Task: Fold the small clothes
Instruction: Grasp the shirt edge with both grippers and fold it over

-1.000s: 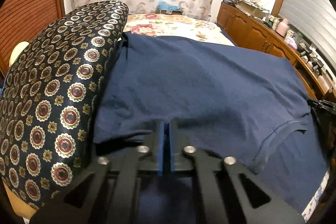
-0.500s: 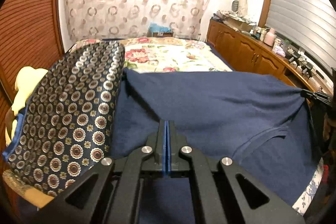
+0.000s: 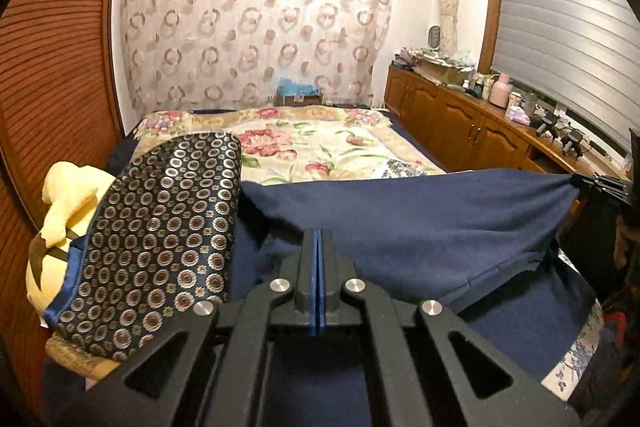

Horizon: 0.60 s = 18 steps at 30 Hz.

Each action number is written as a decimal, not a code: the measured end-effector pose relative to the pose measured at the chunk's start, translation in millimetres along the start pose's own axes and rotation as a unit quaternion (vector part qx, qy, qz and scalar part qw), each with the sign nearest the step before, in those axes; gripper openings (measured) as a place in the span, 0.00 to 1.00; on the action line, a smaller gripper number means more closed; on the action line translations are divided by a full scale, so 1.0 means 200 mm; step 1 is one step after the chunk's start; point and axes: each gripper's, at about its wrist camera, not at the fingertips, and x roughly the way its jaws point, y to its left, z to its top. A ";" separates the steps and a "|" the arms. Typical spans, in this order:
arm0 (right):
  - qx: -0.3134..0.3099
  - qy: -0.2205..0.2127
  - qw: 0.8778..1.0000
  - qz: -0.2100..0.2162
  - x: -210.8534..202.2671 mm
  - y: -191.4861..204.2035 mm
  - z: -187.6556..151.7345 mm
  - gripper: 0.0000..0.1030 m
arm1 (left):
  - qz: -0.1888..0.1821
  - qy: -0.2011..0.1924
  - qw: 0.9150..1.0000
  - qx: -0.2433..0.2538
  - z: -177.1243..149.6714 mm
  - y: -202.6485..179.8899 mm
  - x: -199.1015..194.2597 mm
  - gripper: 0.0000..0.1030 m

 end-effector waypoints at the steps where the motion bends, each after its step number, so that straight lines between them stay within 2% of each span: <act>1: -0.001 -0.004 1.000 0.002 -0.03 0.01 0.00 0.00 | 0.001 -0.005 1.000 0.002 0.00 0.00 -0.04 0.00; 7: -0.012 -0.020 1.000 0.007 -0.25 0.05 -0.05 0.00 | -0.002 -0.024 1.000 0.012 -0.04 -0.02 -0.25 0.00; 11: -0.009 -0.017 1.000 0.014 -0.40 0.07 -0.13 0.00 | -0.012 -0.016 1.000 0.019 -0.11 -0.04 -0.36 0.00; 14: -0.003 -0.001 1.000 0.022 -0.45 0.07 -0.22 0.01 | -0.019 0.011 0.999 0.033 -0.19 -0.06 -0.37 0.00; 18: 0.005 0.045 0.999 0.024 -0.36 0.09 -0.38 0.01 | -0.020 0.056 0.998 0.037 -0.32 -0.05 -0.28 0.02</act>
